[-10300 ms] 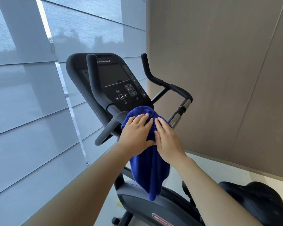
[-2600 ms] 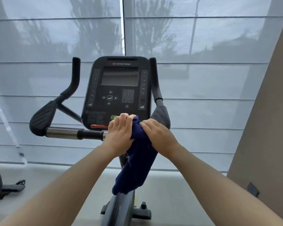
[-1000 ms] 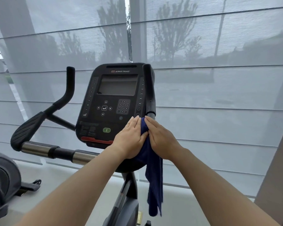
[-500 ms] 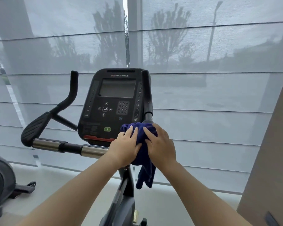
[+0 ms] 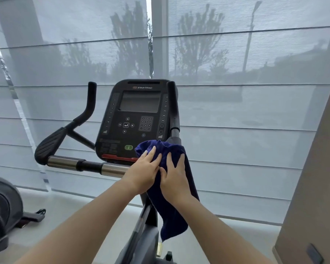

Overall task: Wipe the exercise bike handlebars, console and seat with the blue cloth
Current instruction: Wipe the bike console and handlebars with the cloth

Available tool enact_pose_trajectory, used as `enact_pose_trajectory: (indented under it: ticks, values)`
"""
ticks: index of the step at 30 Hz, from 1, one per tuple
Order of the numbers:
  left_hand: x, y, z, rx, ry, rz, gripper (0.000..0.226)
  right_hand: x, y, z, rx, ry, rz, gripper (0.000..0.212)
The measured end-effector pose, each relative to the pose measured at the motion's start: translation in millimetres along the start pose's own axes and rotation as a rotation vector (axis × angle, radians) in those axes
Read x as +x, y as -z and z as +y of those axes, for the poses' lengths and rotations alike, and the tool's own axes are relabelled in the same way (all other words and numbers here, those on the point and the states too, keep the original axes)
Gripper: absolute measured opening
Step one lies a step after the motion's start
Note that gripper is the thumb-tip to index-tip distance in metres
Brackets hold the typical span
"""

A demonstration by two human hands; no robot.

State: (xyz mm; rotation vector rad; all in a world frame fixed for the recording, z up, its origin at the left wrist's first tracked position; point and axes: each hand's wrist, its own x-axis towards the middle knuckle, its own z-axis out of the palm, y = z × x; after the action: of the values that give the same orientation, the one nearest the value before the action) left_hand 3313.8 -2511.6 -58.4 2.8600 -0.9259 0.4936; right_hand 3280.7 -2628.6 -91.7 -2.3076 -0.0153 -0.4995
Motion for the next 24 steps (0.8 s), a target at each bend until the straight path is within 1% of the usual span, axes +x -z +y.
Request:
enact_pose_trajectory:
  ticks: [3, 5, 7, 9, 12, 14, 16, 19, 22, 24]
  values:
    - [9.1, -3.8, -7.4, -0.097, 0.011, -0.055, 0.049, 9.1, -4.8, 5.6, -0.032, 0.016, 0.007, 0.056]
    - [17.6, -8.6, -12.5, -0.142, 0.027, -0.061, 0.050, 17.6, -4.5, 10.7, -0.013, 0.024, 0.016, 0.056]
    - [27.1, -13.6, -13.0, -0.209, 0.041, -0.002, 0.049, 27.7, -1.0, 14.5, 0.005, 0.046, 0.053, 0.056]
    - [35.1, -14.1, -11.6, -0.233, 0.038, 0.077, 0.048, 36.8, 6.7, 14.6, 0.046, 0.071, 0.149, 0.053]
    - [51.2, -13.7, -15.5, -0.260, 0.040, 0.150, 0.046, 49.5, 14.5, 13.3, 0.144, 0.029, 0.282, 0.046]
    - [63.7, -10.4, -20.4, -0.306, 0.035, 0.190, 0.043, 57.2, 16.3, 13.2, 0.189, -0.015, 0.317, 0.041]
    - [76.9, -7.7, -24.5, -0.325, 0.016, 0.219, 0.041, 67.6, 17.1, 14.6, 0.215, -0.014, 0.341, 0.032]
    - [97.9, -7.5, -25.0, -0.293, 0.000, 0.262, 0.038, 88.9, 25.0, 16.1, 0.229, 0.022, 0.383, 0.026]
    - [122.4, -7.2, -24.8, -0.244, 0.026, 0.353, 0.033, 118.2, 35.9, 16.1, 0.231, 0.078, 0.442, 0.027]
    - [142.0, -5.5, -28.7, -0.196, 0.011, 0.436, 0.035, 139.7, 43.4, 13.2, 0.215, 0.170, 0.485, 0.030]
